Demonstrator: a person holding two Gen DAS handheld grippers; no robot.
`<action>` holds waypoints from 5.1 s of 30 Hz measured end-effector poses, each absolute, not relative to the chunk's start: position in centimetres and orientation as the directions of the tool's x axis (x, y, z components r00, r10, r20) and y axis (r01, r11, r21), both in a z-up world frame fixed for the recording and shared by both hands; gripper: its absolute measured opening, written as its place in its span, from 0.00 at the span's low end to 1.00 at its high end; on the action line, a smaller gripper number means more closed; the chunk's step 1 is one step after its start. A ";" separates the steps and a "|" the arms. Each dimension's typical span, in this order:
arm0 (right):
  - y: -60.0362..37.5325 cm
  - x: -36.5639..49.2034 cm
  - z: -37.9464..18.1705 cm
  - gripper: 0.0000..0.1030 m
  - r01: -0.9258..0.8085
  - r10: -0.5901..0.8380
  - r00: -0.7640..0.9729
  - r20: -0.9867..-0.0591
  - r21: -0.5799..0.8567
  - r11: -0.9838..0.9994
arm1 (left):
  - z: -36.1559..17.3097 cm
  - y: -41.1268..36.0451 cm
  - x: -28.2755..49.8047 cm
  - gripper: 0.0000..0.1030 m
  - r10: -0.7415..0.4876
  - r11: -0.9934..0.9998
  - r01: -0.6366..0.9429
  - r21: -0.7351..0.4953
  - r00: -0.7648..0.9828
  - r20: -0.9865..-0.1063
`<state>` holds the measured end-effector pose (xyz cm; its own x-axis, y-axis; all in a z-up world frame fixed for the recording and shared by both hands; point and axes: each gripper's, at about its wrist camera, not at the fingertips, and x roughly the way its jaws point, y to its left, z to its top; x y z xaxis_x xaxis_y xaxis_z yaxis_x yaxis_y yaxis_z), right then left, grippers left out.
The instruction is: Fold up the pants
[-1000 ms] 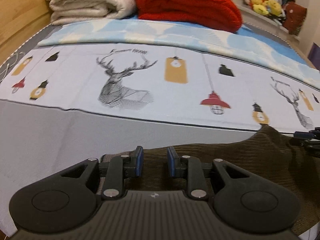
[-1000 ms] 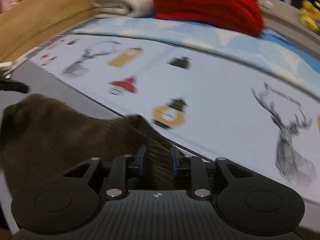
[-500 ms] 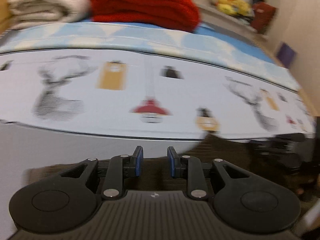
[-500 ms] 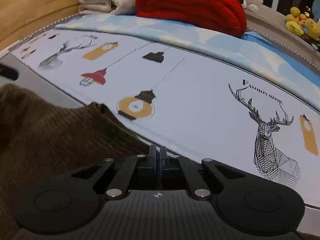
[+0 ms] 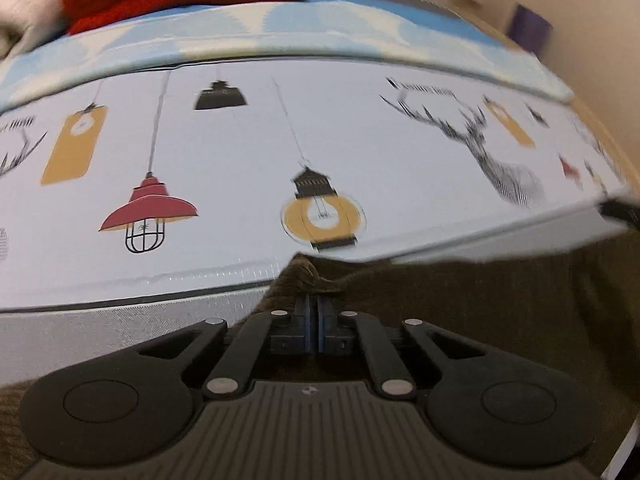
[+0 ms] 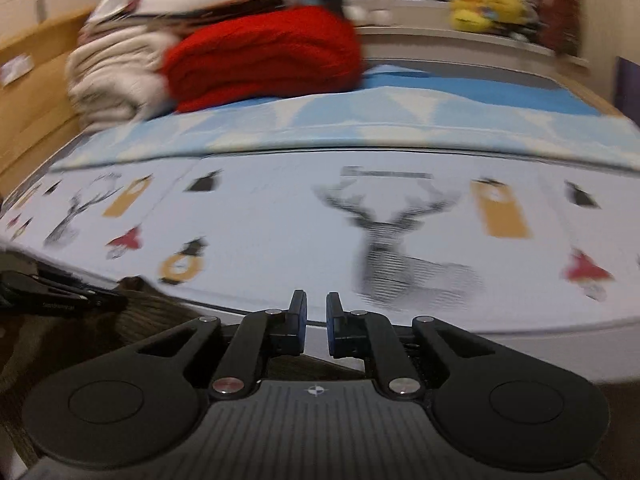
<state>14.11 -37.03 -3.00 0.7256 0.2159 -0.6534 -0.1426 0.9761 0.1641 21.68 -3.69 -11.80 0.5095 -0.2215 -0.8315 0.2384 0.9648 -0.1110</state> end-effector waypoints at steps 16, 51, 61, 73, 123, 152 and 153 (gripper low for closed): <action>-60.1 -5.1 -1.1 0.47 0.602 -0.256 0.735 -0.628 0.432 0.672 | -0.9 -2.5 11.1 0.37 -0.203 0.973 0.209 -0.100 0.559 -0.804; -64.6 -7.7 -7.9 0.15 0.796 -0.333 0.604 -0.725 0.521 0.310 | -3.1 2.1 4.6 0.46 -0.142 0.989 0.119 -0.089 0.582 -0.801; -39.8 -3.6 7.2 0.14 0.369 -0.320 0.908 -0.270 0.154 0.917 | -2.7 5.5 4.1 0.46 -0.123 0.992 0.075 -0.097 0.600 -0.790; -10.2 -6.8 -6.1 0.30 -0.753 0.422 0.489 -0.763 -0.125 0.646 | -2.4 10.9 3.1 0.46 -0.116 0.989 -0.002 -0.146 0.594 -0.796; -33.4 -1.8 -6.2 0.42 -0.150 -0.015 0.432 -0.902 -0.088 0.985 | -4.2 -3.6 7.4 0.46 -0.251 0.961 0.240 -0.138 0.544 -0.801; -33.1 -2.0 -7.2 0.45 -0.176 -0.021 0.470 -0.883 -0.117 0.977 | -7.4 -9.7 11.5 0.43 -0.127 0.946 0.308 0.104 0.644 -0.755; -33.1 -2.0 -7.3 0.45 -0.176 -0.023 0.469 -0.883 -0.119 0.977 | -7.5 -9.8 11.5 0.43 -0.146 0.944 0.318 0.086 0.637 -0.757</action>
